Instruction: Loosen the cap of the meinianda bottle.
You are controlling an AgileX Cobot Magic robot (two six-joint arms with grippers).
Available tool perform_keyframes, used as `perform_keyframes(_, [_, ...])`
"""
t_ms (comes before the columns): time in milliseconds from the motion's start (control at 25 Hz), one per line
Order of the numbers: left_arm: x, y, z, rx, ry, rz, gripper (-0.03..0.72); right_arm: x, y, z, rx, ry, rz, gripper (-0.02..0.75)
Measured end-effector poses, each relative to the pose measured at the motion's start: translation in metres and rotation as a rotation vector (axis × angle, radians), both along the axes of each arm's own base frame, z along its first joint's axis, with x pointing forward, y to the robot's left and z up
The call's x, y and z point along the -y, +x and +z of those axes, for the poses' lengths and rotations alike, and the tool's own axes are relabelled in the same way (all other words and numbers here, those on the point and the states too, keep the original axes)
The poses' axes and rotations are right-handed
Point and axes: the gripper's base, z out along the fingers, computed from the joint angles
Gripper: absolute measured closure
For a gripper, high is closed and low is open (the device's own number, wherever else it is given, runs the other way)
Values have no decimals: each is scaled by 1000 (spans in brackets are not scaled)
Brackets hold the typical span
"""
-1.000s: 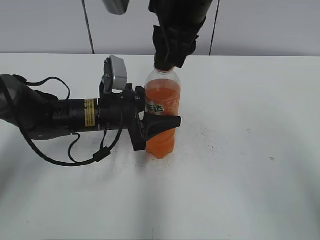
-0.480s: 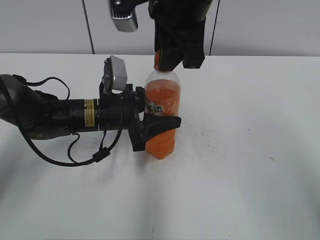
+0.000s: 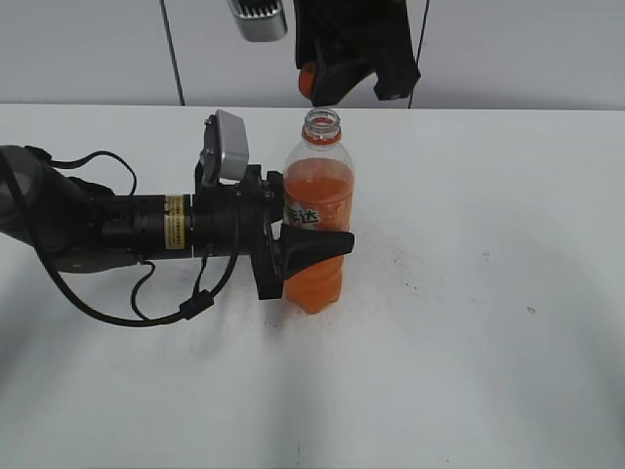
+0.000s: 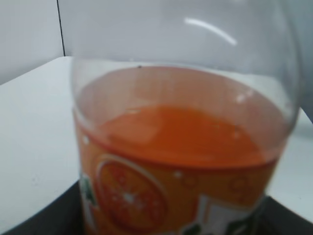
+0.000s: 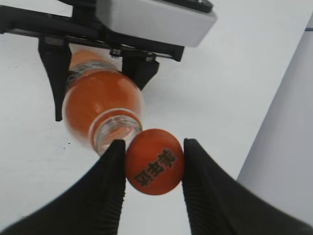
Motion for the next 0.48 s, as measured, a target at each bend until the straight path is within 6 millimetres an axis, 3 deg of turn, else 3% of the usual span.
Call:
perform_keyframes(240, [0, -1, 0, 5, 1, -10, 270, -1, 2, 13, 3, 75, -127, 468])
perform_keyframes(480, [0, -1, 0, 5, 0, -13, 270, 9, 5, 35, -3, 237, -539, 468])
